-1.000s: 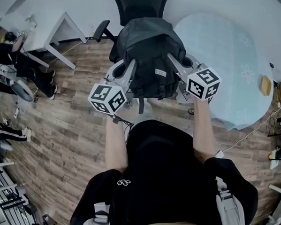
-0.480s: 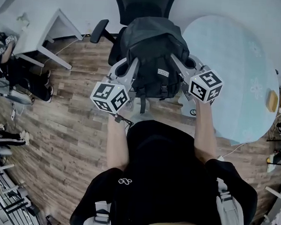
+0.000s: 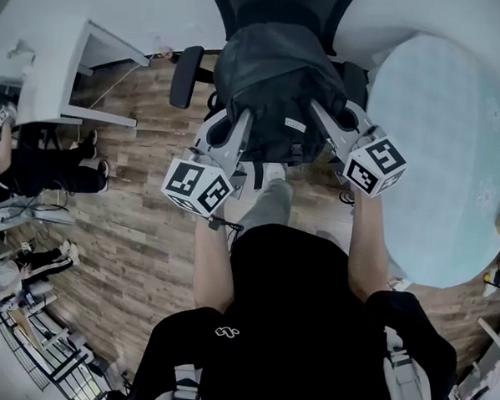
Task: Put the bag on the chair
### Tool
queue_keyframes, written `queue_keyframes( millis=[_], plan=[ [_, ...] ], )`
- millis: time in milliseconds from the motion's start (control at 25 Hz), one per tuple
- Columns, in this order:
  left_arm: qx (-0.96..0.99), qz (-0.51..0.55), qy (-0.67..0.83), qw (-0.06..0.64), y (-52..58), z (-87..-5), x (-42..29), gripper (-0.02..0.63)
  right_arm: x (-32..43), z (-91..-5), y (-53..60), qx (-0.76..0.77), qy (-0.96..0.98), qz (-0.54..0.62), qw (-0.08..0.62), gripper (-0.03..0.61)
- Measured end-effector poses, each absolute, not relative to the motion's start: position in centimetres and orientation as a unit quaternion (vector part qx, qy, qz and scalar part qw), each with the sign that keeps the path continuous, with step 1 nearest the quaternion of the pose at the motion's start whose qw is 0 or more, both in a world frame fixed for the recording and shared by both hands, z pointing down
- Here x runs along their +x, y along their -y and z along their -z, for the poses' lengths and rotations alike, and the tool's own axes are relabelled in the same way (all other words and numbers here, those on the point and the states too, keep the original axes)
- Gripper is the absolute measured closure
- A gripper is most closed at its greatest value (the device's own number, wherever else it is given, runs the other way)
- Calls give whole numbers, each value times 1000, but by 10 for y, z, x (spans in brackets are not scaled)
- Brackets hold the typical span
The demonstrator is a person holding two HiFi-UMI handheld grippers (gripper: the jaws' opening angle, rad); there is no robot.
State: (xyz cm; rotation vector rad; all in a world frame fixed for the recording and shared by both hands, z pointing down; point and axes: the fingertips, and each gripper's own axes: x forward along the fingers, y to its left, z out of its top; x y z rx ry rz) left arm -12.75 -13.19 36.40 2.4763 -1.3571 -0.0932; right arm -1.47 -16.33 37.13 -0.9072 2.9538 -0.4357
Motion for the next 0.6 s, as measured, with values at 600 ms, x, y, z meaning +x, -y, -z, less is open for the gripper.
queue_keyframes(
  millis=[600],
  plan=[
    [863, 12, 454, 220, 258, -419, -153, 598, -36, -421, 278, -325, -925, 197, -33, 560]
  ],
)
